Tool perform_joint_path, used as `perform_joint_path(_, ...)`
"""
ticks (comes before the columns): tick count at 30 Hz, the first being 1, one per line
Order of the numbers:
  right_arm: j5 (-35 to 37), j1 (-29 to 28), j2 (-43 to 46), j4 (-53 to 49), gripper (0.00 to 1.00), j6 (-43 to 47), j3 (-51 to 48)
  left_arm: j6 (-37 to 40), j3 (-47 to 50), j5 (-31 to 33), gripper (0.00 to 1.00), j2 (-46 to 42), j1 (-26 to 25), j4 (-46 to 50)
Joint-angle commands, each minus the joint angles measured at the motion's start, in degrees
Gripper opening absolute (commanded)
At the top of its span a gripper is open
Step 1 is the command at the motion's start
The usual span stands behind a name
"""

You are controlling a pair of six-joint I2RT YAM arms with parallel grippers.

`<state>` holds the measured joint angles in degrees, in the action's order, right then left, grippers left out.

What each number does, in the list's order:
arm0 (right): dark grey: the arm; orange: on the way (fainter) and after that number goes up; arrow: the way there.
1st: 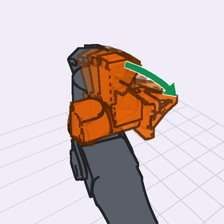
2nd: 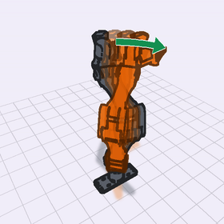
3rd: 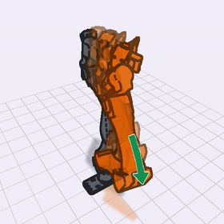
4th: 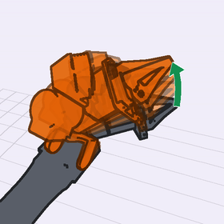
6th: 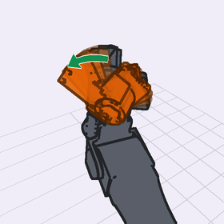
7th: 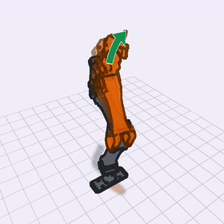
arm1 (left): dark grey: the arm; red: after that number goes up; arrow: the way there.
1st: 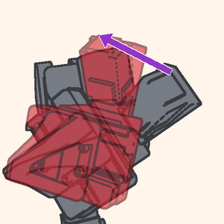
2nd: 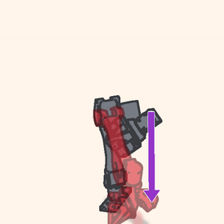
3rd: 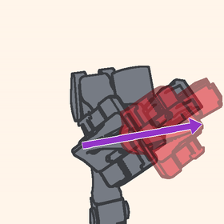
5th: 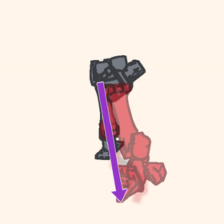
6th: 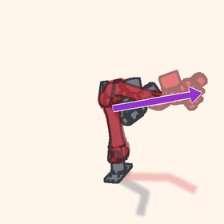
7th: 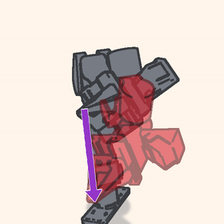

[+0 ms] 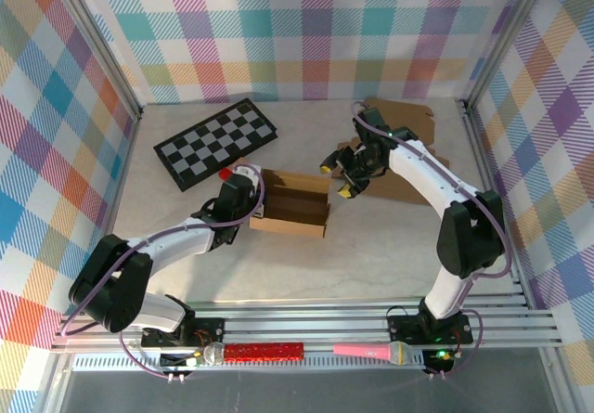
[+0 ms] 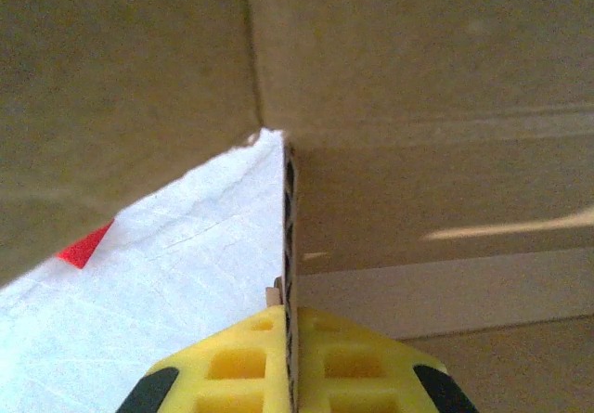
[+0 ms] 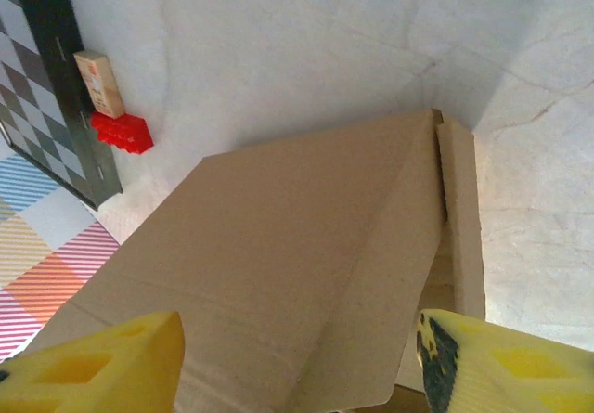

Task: Fold the paper box

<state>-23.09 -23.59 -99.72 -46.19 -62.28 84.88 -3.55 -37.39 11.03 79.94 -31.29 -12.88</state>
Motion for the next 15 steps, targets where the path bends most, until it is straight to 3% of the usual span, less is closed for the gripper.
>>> perform_joint_path(1, -4.9, -0.3, -0.4, -1.4, 0.65, -0.7, 2.3, -0.7, 1.9, 0.6, 0.08, -1.6, -1.0, 0.8)
perform_joint_path(15, -8.3, -4.0, 2.0, 3.8, 0.46, -1.9, -9.4, -9.0, 5.5, 4.4, 0.16, -4.2, -5.4, 3.6)
